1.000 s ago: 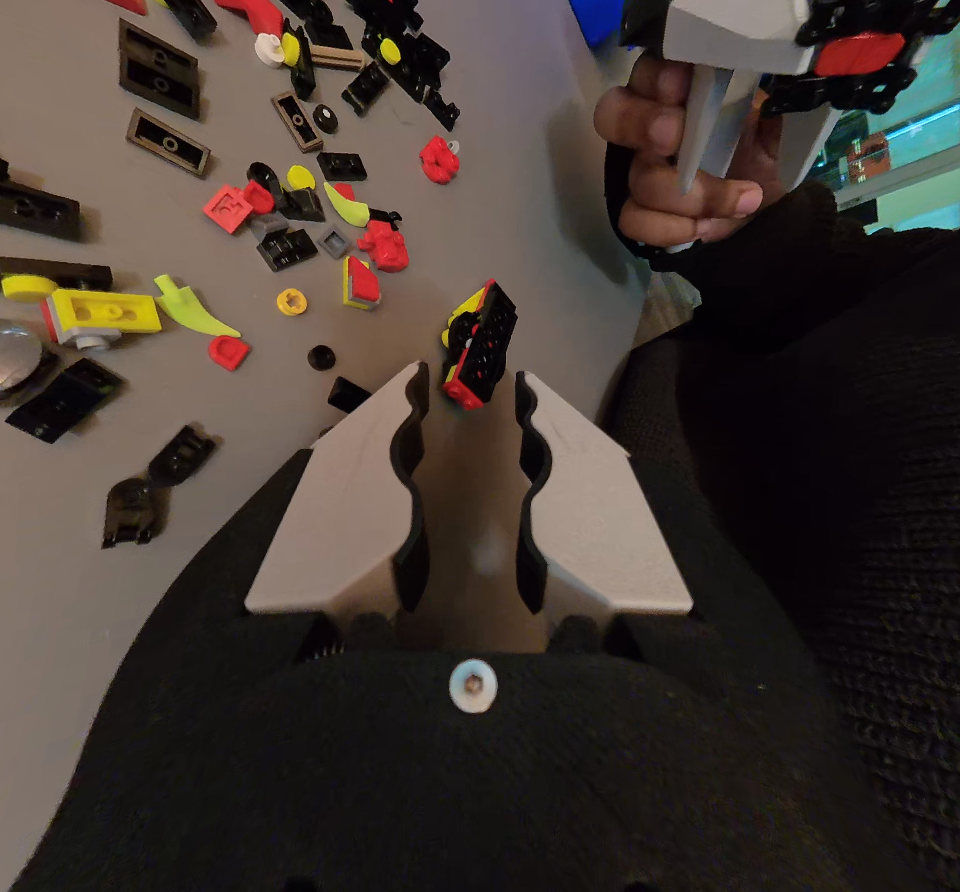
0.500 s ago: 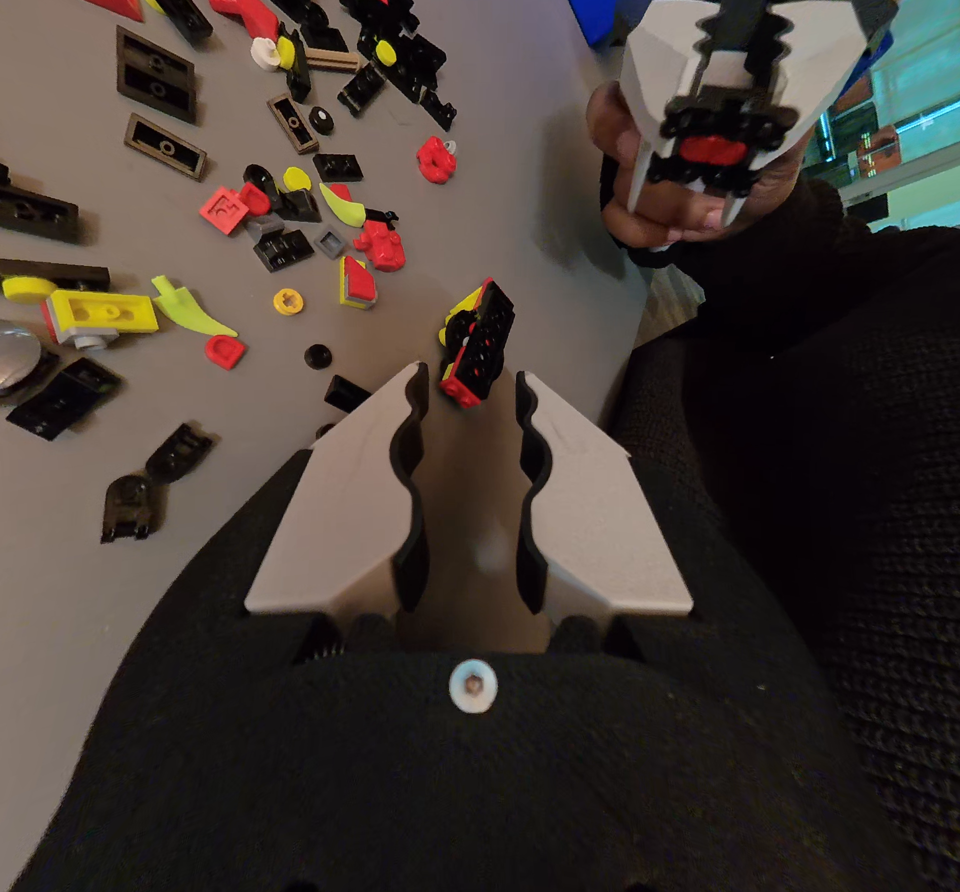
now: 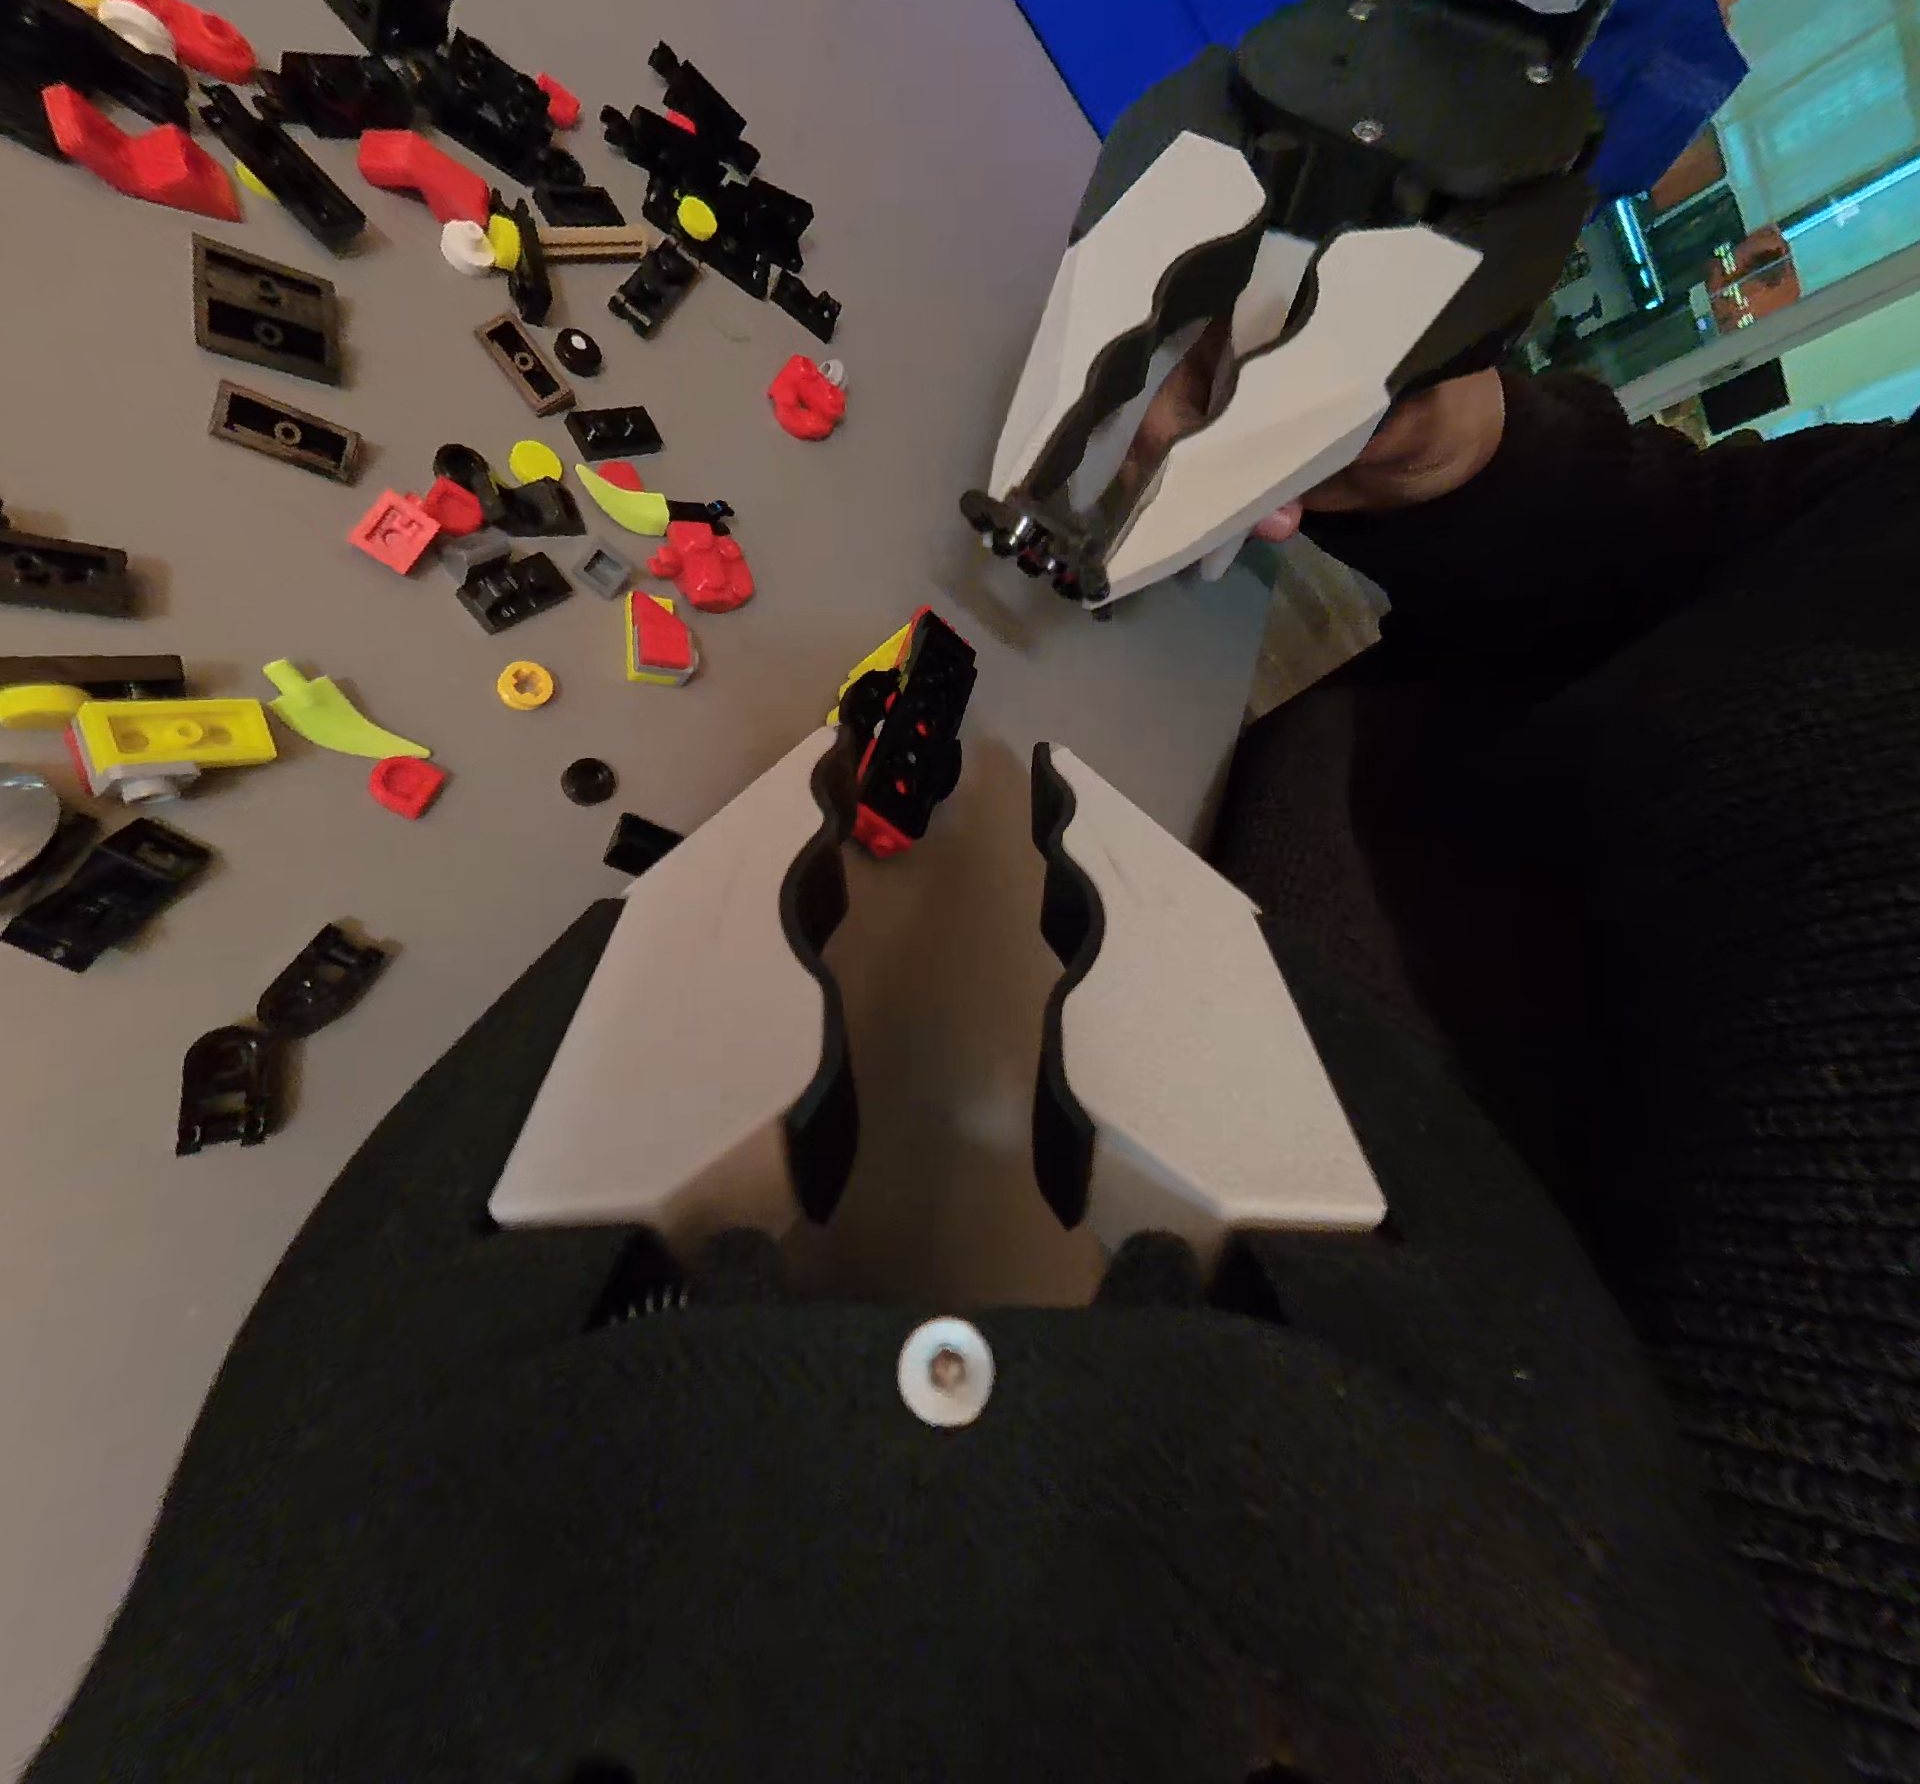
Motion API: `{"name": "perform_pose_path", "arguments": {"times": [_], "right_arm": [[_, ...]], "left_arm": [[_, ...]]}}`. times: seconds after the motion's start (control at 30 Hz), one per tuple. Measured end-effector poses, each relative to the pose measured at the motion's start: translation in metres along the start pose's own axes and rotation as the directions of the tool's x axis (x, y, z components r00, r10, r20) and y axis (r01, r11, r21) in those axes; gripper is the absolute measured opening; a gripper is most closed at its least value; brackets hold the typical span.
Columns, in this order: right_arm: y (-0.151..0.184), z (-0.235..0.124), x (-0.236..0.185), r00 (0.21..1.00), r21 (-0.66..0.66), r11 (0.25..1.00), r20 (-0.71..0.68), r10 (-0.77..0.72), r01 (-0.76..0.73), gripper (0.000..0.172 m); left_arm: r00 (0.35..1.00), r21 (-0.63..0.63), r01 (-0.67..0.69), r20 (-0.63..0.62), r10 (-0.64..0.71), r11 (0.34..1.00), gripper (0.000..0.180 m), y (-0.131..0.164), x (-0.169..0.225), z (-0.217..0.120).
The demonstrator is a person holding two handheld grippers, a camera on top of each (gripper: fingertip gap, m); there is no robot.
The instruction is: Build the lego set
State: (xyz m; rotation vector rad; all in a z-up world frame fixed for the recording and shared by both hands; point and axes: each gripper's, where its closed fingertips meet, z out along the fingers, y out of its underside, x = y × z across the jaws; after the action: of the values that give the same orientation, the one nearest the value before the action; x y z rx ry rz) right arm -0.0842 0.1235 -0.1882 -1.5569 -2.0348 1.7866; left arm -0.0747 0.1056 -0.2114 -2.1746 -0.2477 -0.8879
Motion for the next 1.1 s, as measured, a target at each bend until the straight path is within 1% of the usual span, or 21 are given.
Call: {"name": "perform_pose_path", "arguments": {"times": [0.13,0.27,0.37,0.47,0.57,0.73,1.1], "right_arm": [[0.009,-0.003,-0.006,0.99,-0.077,0.987,0.001,-0.14,0.14,0.014],[0.023,-0.002,-0.003,0.956,-0.177,0.944,-0.034,-0.29,0.28,0.014],[0.033,0.002,-0.003,0.932,-0.241,0.908,-0.035,-0.361,0.342,0.014],[0.038,0.005,-0.006,0.911,-0.268,0.881,-0.029,-0.412,0.39,0.014],[0.038,0.006,-0.009,0.901,-0.261,0.873,-0.024,-0.434,0.413,0.014],[0.034,0.006,-0.012,0.906,-0.233,0.882,-0.016,-0.424,0.409,0.014],[0.033,0.006,-0.012,0.906,-0.229,0.883,-0.016,-0.424,0.409,0.014]], "left_arm": [[1.0,-0.018,0.0,0.004,0.0,1.0,0.031,0.003,-0.001,0.001],[1.0,-0.033,-0.008,0.006,0.008,0.999,0.031,0.006,0.0,0.003],[1.0,-0.033,-0.009,0.006,0.009,0.999,0.031,0.006,0.0,0.003],[1.0,-0.031,-0.007,0.004,0.007,0.999,0.031,0.006,0.001,0.002],[1.0,-0.032,-0.007,0.005,0.007,0.999,0.031,0.006,0.001,0.002],[1.0,-0.037,-0.006,0.005,0.006,0.999,0.031,0.007,0.0,0.003],[1.0,-0.037,0.003,0.006,-0.003,0.999,0.032,0.007,-0.001,0.003]]}}
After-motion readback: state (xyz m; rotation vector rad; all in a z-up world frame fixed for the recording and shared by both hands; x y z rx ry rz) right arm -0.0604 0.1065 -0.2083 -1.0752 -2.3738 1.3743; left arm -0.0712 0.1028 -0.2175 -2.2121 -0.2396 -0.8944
